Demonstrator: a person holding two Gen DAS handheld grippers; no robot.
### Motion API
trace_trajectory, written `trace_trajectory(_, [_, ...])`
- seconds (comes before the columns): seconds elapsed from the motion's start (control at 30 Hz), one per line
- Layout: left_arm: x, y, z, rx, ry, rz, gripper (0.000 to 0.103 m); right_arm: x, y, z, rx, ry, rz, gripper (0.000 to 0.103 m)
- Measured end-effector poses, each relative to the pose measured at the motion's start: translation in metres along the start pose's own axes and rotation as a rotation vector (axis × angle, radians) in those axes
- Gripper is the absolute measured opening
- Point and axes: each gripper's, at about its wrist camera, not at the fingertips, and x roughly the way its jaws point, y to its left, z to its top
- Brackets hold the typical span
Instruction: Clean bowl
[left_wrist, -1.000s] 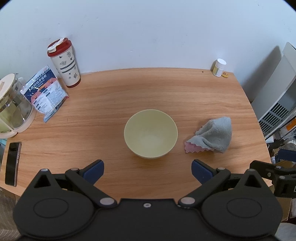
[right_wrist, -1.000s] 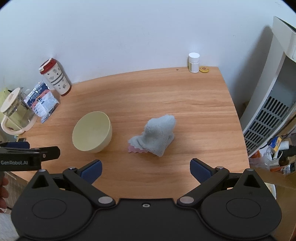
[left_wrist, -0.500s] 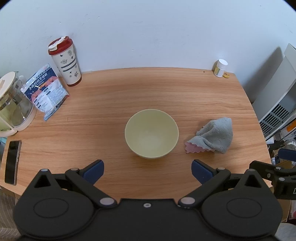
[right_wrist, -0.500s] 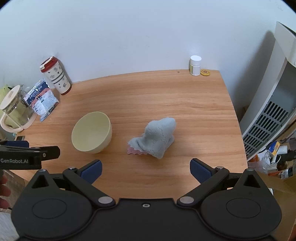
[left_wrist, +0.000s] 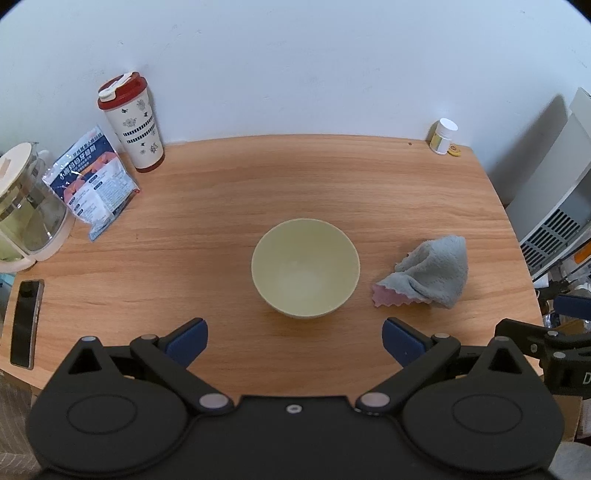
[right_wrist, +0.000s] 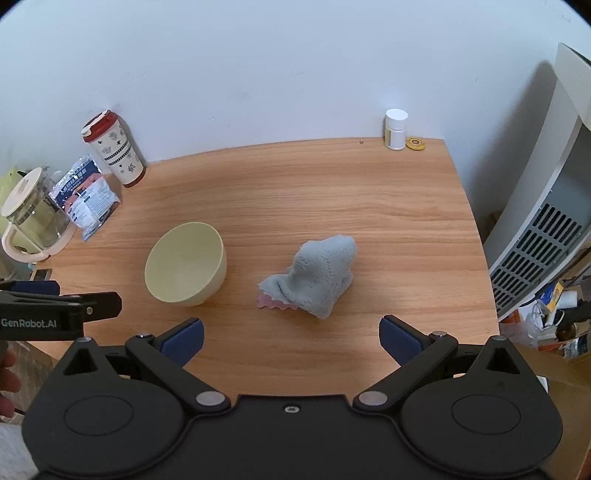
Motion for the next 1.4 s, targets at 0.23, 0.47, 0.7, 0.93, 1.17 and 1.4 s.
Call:
trace_trajectory(0.23, [0.002,-0.001,0.001,-0.01,0.011,-0.014,0.103,0.003,0.0,0.002,-0.002,0.01,0.0,0.103])
trace_trajectory(0.47, [0.005,0.004,0.005,-0.015,0.015,-0.01,0.103,0.004,-0.001,0.004,0.005,0.019,-0.001,0.103])
trace_trajectory(0.7, [0.004,0.005,0.005,-0.017,0.014,-0.012,0.103,0.005,0.0,0.003,0.009,0.022,-0.003,0.103])
trace_trajectory(0.93, [0.005,0.008,0.004,-0.045,0.023,-0.03,0.103,0.006,0.001,0.004,0.003,0.025,-0.001,0.103])
trace_trajectory(1.17, [0.005,0.009,0.005,-0.073,0.031,-0.047,0.103,0.005,-0.001,0.008,-0.031,0.018,0.007,0.103])
trace_trajectory(1.4, [0.015,0.003,0.005,-0.056,0.037,-0.03,0.103,-0.003,-0.009,0.019,-0.116,-0.098,-0.036,0.103])
